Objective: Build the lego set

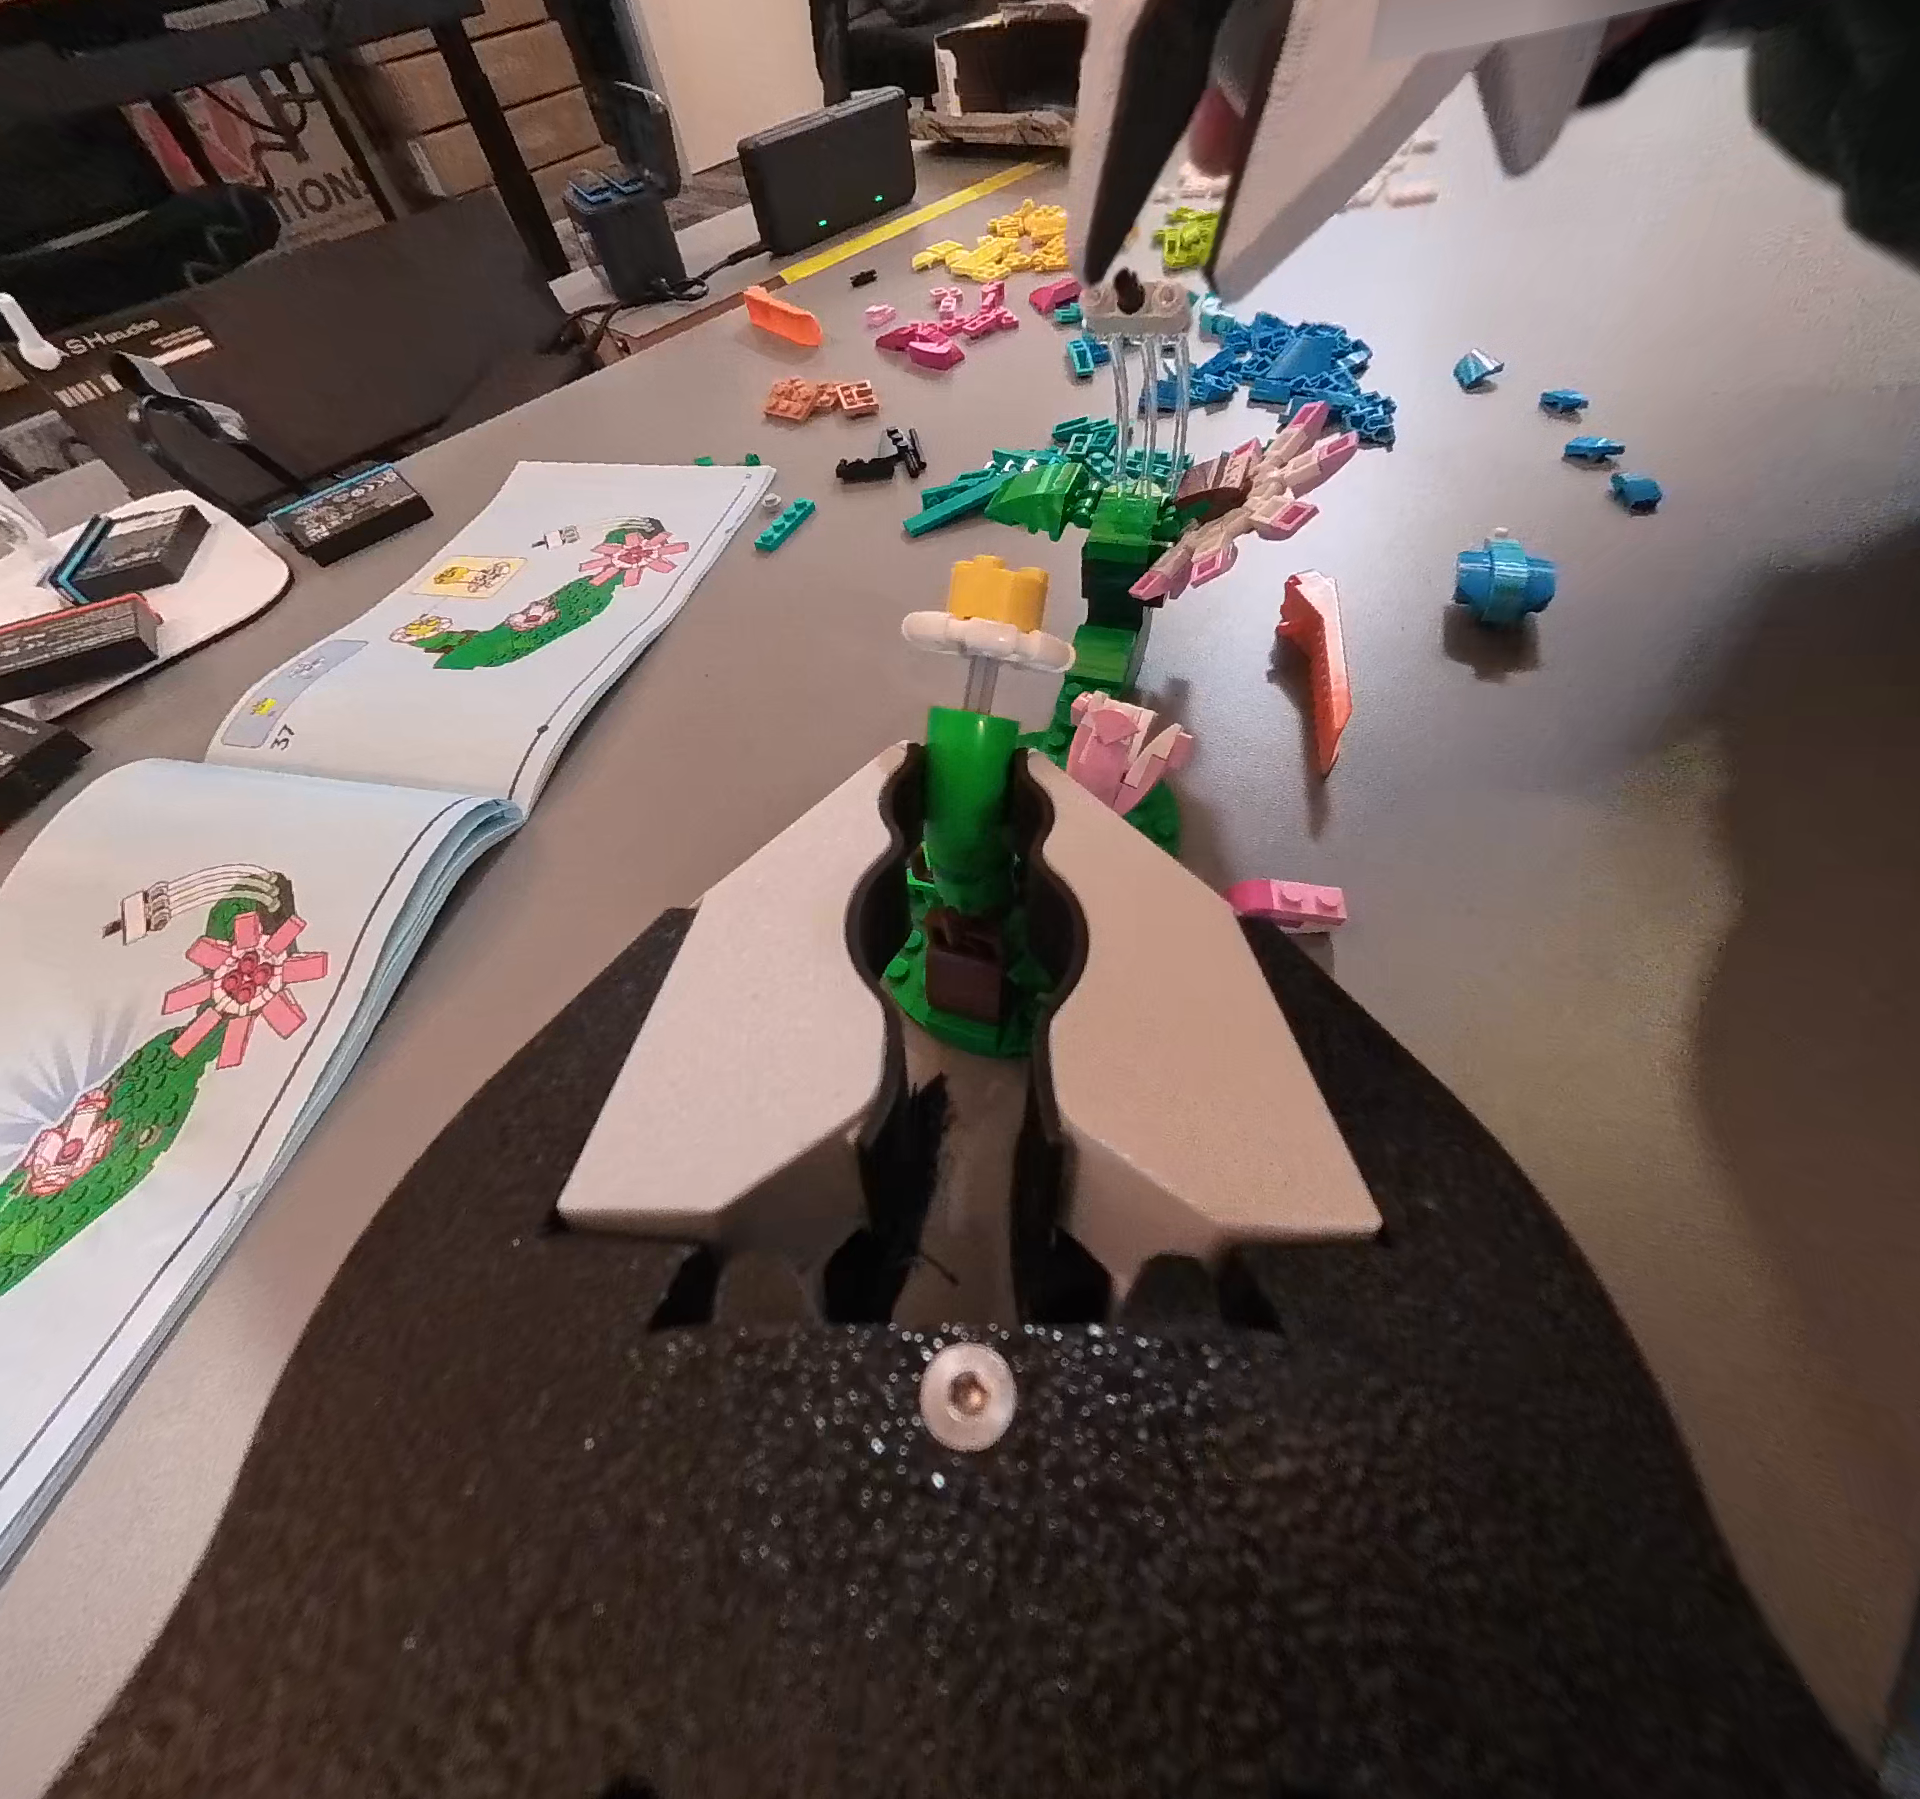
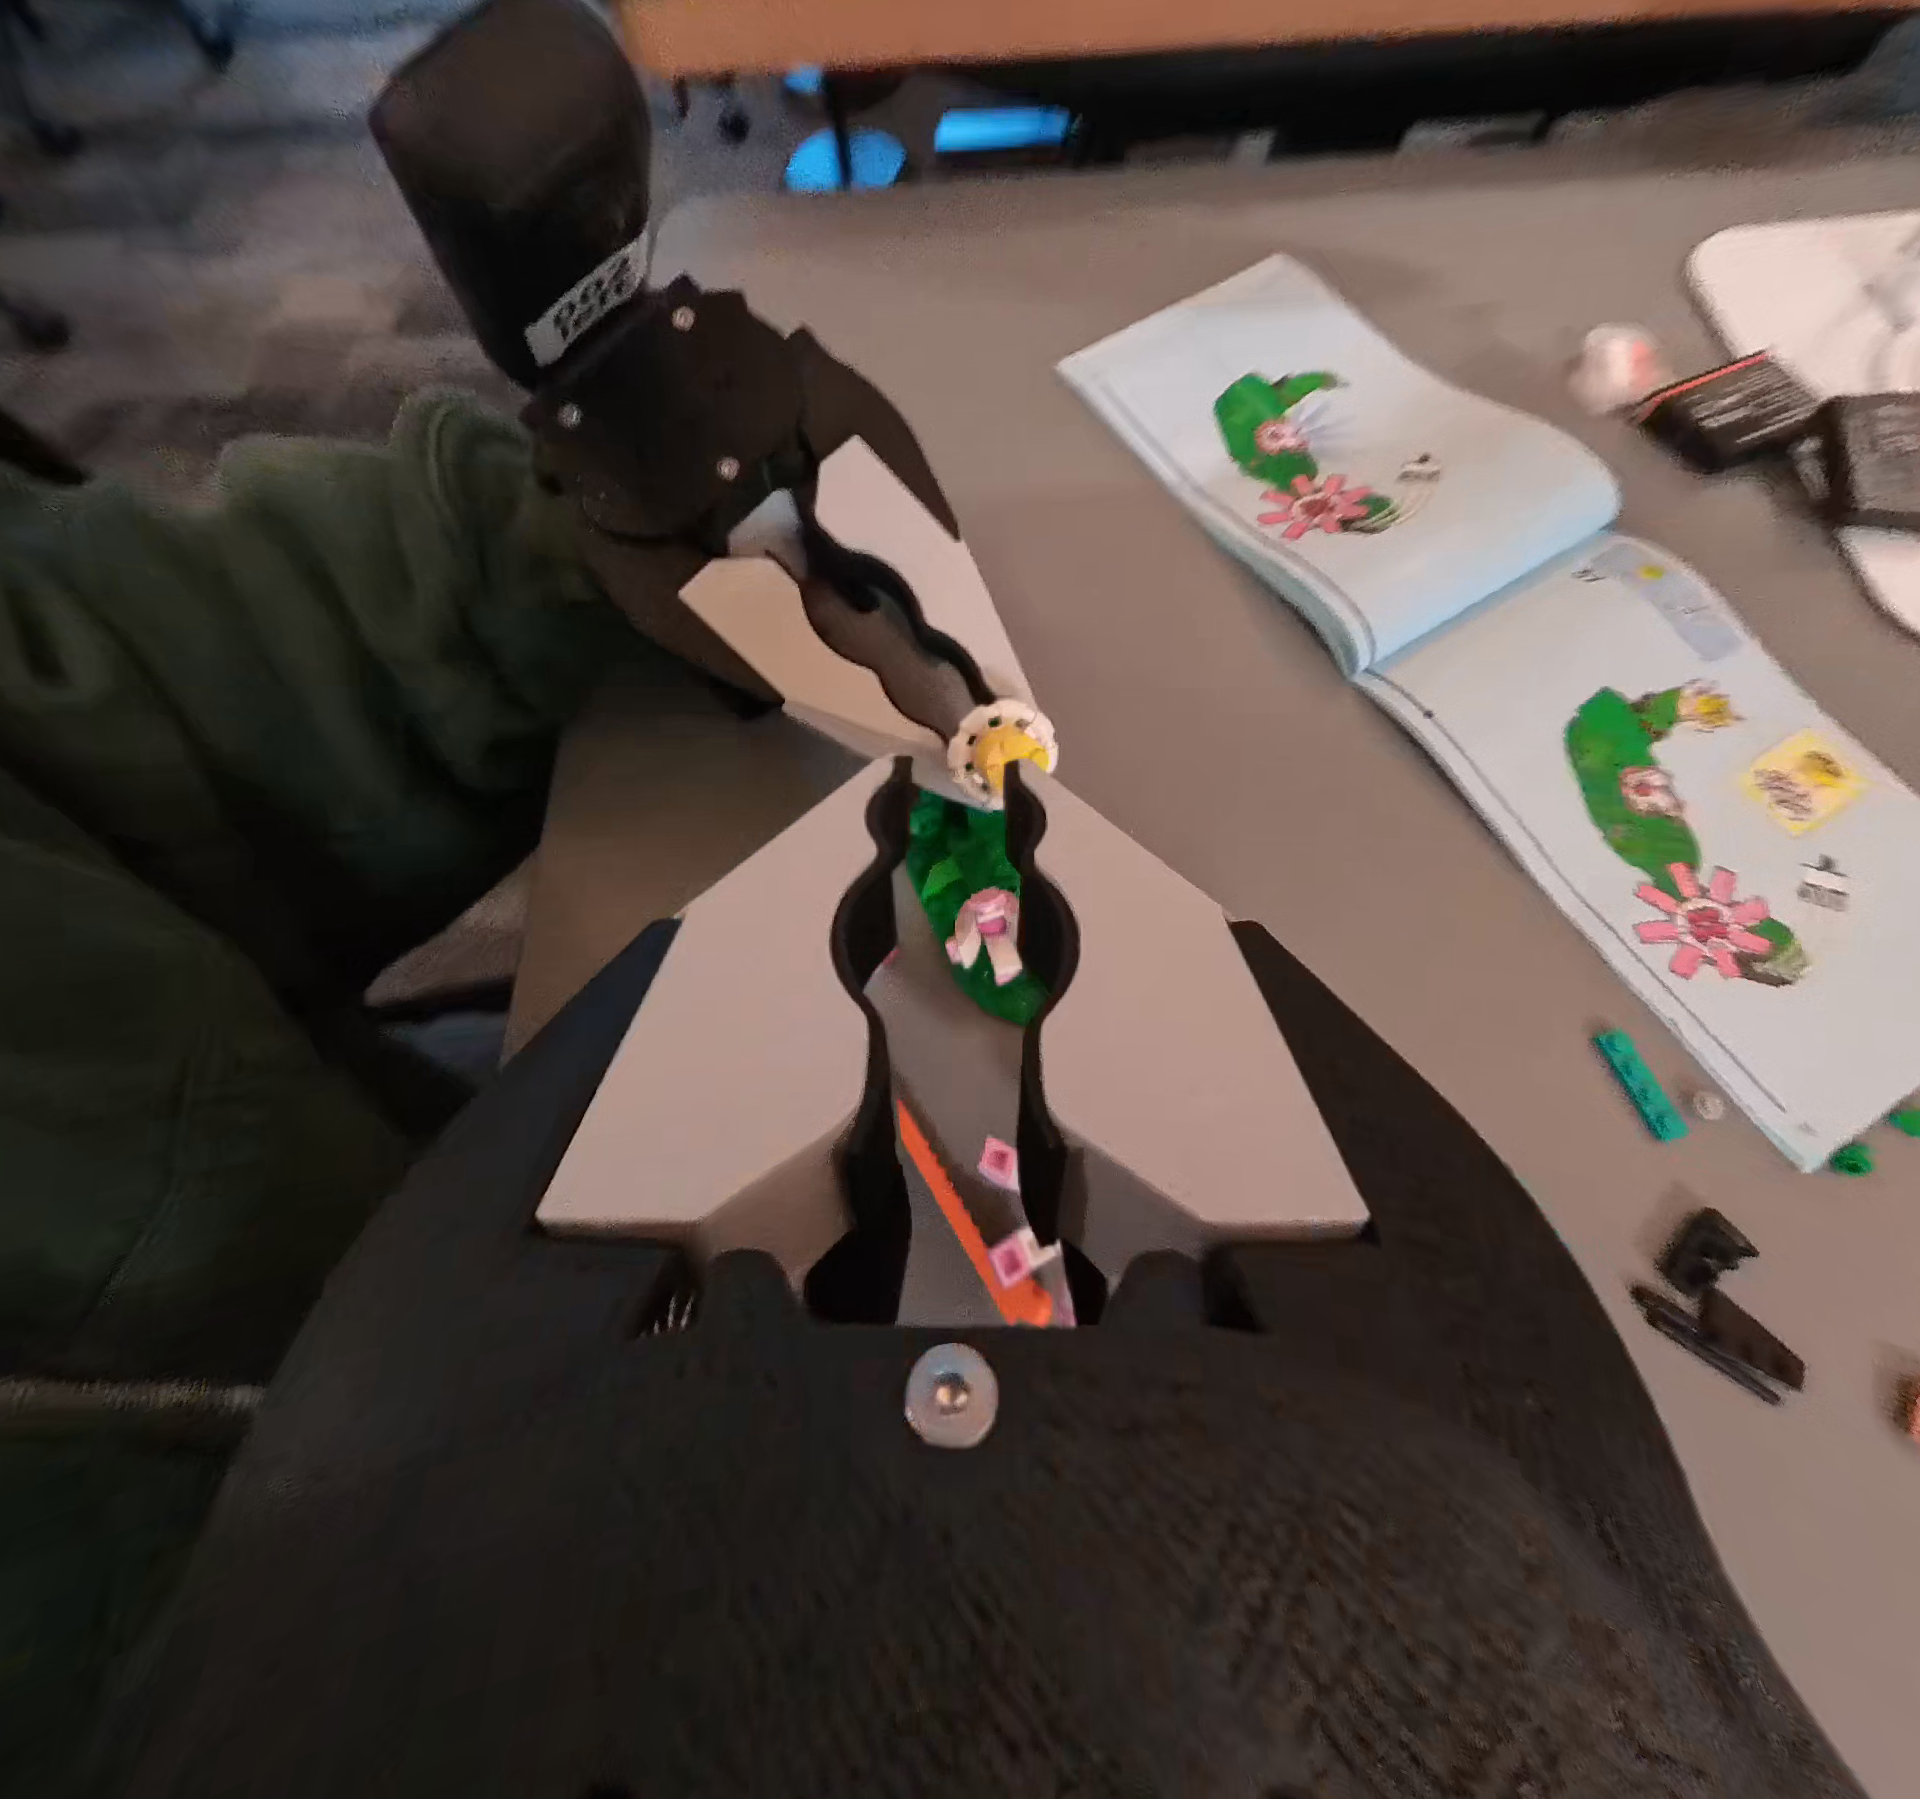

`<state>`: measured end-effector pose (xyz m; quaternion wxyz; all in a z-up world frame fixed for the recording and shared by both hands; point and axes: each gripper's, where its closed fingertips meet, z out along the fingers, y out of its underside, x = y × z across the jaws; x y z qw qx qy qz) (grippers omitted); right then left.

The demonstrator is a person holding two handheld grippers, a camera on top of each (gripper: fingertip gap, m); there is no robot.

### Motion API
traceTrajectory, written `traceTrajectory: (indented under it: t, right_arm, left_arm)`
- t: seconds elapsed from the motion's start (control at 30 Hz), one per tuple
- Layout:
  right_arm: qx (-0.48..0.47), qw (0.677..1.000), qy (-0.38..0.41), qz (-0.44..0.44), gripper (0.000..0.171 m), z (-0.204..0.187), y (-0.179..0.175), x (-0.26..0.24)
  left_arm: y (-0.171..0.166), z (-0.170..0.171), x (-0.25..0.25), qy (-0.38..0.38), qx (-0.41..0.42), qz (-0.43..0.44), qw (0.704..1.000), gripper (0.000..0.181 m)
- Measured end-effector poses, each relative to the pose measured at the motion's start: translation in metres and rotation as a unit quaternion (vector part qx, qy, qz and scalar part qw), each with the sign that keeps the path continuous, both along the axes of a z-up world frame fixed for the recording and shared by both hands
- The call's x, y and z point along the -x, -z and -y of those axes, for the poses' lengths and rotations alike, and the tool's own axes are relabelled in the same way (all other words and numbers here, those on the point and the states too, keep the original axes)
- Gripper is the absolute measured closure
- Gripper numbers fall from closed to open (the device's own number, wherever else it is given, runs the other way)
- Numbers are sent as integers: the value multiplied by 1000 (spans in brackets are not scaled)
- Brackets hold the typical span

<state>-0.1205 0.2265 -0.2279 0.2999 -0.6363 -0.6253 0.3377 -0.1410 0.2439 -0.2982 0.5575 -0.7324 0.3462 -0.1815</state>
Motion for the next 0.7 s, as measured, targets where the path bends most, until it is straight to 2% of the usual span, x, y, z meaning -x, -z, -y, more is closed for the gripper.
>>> traceTrajectory:
  t: [0.1, 0.2, 0.27, 0.33, 0.57, 0.7]
  right_arm:
    - [5, 997, -28, 66, 153, -9, 8, 5]
    - [74, 991, -41, 104, 152, -7, 14, 11]
    - [112, 986, -38, 117, 151, -5, 18, 15]
    - [106, 984, -26, 139, 149, -8, 27, 15]
    - [123, 978, -15, 166, 149, -7, 42, 14]
    - [149, 975, -16, 162, 156, -6, 43, 18]
  left_arm:
    - [0, 1, -1, 2, -2, -2, 1000, 168]
    - [0, 1, -1, 3, -5, -4, 1000, 168]
    - [0, 2, -1, 5, -6, -5, 1000, 168]
    - [0, 2, -2, 7, -6, -5, 1000, 168]
    - [0, 3, -3, 13, -4, -3, 1000, 168]
    - [0, 4, -3, 16, -3, -3, 1000, 168]
